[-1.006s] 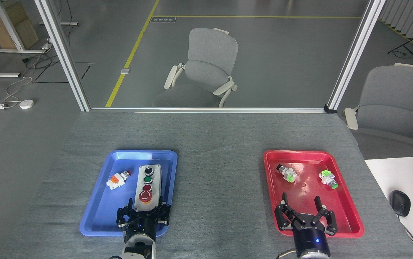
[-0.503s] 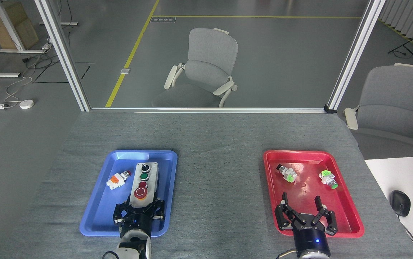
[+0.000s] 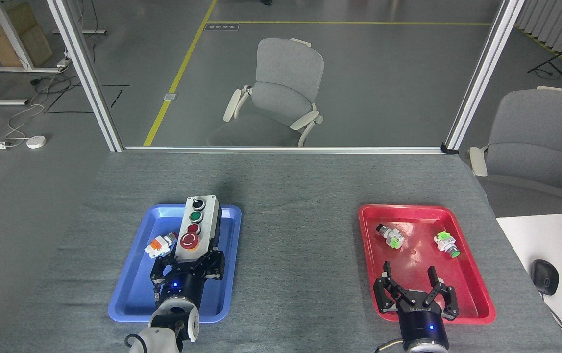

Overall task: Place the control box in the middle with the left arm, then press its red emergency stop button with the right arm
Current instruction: 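Lift the control box out of the blue tray toward the table middle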

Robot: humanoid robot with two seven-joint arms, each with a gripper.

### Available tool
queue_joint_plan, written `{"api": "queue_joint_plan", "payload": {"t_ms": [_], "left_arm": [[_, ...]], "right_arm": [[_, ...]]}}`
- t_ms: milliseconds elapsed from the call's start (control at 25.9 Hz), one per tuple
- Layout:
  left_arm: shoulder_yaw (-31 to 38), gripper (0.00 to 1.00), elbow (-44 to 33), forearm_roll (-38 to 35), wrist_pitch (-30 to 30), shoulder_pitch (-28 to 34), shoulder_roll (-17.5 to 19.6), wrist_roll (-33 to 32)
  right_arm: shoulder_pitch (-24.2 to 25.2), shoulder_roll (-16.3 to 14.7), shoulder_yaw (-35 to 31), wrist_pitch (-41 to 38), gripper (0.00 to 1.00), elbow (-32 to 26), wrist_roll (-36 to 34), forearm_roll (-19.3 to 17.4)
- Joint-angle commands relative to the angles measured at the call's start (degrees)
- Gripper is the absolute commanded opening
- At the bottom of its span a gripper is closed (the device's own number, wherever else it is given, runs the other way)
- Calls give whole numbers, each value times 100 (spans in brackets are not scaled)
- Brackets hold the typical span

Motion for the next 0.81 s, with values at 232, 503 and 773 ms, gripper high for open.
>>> {"api": "queue_joint_plan", "payload": {"t_ms": [232,503,773], "left_arm": [[-607,0,-3,34,184,-195,-586,-23],[-1784,0,885,78,756,-582,-595,-32],[-2303,0,1667,122,843,-933,-604,-32]], "right_arm": [[-1,-33,0,2,98,0,0,-9],[7,-51,0,-15,99,0,0,-9],[16,-77,0,-42,98,17,0,-26]]}}
